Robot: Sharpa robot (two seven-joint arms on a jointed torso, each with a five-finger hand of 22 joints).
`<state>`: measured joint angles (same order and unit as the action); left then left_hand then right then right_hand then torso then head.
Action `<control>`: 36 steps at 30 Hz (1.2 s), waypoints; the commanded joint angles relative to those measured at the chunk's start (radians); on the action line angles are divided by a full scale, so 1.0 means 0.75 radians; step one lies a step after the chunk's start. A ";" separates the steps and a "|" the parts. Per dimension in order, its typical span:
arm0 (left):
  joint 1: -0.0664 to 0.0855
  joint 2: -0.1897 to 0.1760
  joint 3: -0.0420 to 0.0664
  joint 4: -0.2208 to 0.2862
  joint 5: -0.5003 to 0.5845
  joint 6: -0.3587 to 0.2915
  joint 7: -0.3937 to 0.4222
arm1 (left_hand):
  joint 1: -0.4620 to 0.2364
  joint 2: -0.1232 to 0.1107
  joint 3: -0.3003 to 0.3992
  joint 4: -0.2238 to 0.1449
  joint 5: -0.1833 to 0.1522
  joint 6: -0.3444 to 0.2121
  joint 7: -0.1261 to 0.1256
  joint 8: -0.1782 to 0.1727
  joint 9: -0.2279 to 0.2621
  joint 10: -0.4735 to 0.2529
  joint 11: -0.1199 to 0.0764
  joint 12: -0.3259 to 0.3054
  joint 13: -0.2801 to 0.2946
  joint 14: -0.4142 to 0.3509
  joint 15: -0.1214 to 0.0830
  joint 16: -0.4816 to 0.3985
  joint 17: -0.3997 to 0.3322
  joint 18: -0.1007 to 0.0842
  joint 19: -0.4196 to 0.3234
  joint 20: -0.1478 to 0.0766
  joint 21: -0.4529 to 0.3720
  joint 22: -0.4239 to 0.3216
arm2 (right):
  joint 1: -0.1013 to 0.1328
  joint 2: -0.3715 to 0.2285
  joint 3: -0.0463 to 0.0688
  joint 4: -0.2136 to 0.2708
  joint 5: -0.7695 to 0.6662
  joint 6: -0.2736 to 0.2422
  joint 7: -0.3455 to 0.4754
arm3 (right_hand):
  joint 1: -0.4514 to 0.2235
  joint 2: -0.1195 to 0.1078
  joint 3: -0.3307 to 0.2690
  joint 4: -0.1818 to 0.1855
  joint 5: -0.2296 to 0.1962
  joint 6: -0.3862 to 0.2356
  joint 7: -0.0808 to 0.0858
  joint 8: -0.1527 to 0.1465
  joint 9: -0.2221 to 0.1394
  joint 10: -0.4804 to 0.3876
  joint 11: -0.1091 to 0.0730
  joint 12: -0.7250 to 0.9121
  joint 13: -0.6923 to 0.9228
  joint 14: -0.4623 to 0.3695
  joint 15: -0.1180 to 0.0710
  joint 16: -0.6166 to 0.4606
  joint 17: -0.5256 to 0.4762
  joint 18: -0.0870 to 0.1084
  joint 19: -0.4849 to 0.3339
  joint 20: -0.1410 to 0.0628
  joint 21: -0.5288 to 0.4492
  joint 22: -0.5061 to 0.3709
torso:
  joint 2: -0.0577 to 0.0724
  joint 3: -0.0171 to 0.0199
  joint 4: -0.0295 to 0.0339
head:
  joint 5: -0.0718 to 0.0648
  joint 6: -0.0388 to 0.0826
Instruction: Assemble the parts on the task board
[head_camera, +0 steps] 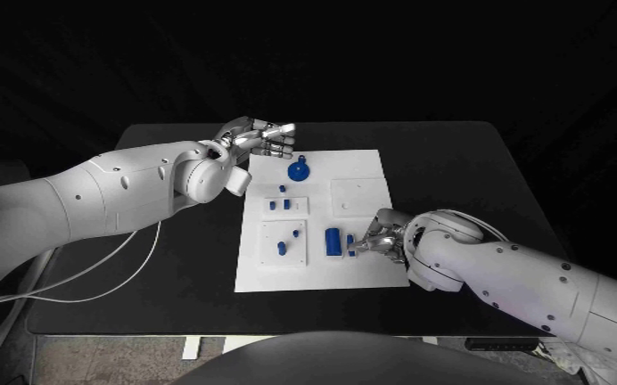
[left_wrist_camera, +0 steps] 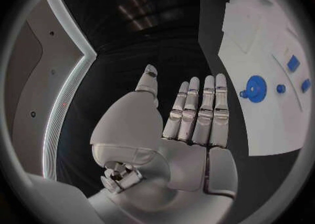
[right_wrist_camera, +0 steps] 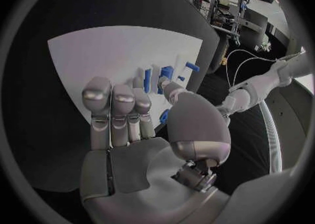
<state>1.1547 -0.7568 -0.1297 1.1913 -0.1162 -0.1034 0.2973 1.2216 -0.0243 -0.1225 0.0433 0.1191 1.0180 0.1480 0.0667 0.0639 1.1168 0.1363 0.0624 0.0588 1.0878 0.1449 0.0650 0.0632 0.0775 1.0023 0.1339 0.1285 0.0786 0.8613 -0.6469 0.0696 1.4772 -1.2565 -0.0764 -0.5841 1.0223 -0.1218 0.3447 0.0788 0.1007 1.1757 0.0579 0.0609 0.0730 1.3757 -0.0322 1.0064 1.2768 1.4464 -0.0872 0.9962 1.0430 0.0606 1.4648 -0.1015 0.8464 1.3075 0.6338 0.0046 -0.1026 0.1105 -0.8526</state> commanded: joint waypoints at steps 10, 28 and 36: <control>0.001 0.004 0.001 0.001 0.000 0.010 0.007 | -0.008 -0.007 0.004 0.009 -0.002 -0.005 0.001 -0.002 0.002 -0.006 0.002 -0.001 0.000 -0.006 0.002 -0.006 0.000 -0.005 -0.010 0.000 0.001 -0.002 | -0.001 0.024 0.000 -0.041 -0.035 0.026 0.004 | 0.009 0.097 0.076 -0.204 -0.041 0.024 -0.006 0.003 -0.002 -0.001 -0.004 -0.001 0.003 0.008 -0.003 -0.005 0.001 -0.003 0.054 -0.011 -0.003 0.141 | 0.000 0.0002 -0.0009 | -0.004 0.002; 0.001 0.006 0.001 -0.001 0.024 -0.023 0.071 | -0.006 0.012 -0.008 -0.008 0.002 0.003 -0.002 -0.002 0.002 0.004 -0.001 -0.001 0.000 0.007 -0.002 -0.005 0.000 -0.007 -0.006 -0.004 0.002 -0.001 | -0.001 0.017 0.004 -0.072 0.028 -0.047 0.056 | 0.029 -0.049 0.003 0.002 -0.036 0.013 0.001 0.004 0.000 0.000 0.001 -0.005 0.000 0.008 0.000 -0.010 -0.005 -0.002 0.053 -0.010 -0.007 0.140 | -0.003 -0.0012 -0.0011 | -0.001 0.036; 0.001 0.012 0.001 -0.033 0.069 -0.064 0.121 | -0.002 0.031 -0.019 -0.026 0.009 0.015 -0.008 -0.002 0.002 0.018 -0.006 -0.001 0.000 0.023 -0.007 -0.005 0.000 -0.013 -0.005 -0.008 0.002 -0.002 | 0.002 -0.039 0.103 -0.074 0.200 -0.151 0.352 | 0.071 -0.021 -0.144 0.015 0.057 -0.020 0.011 0.004 0.001 -0.026 0.008 -0.051 -0.027 -0.007 0.000 -0.072 -0.050 0.002 0.034 -0.010 -0.104 0.119 | -0.011 -0.0068 -0.0054 | 0.002 0.066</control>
<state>1.1547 -0.7522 -0.1296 1.1714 -0.0966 -0.1245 0.3407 1.2201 -0.0086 -0.1364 0.0293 0.1191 1.0226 0.1434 0.0667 0.0639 1.1224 0.1307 0.0624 0.0588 1.0972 0.1395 0.0650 0.0632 0.0775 1.0023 0.1339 0.1285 0.0786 0.8611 -0.6719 0.1407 1.4281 -1.2004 -0.1291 -0.4805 1.0731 -0.1514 0.2552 0.0973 0.1272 1.1687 0.0646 0.0587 0.0734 1.3630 -0.0265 0.9769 1.2615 1.4464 -0.0870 0.9538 1.0134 0.0605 1.4648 -0.1015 0.7876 1.3073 0.6295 0.0024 -0.1047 0.1127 -0.8099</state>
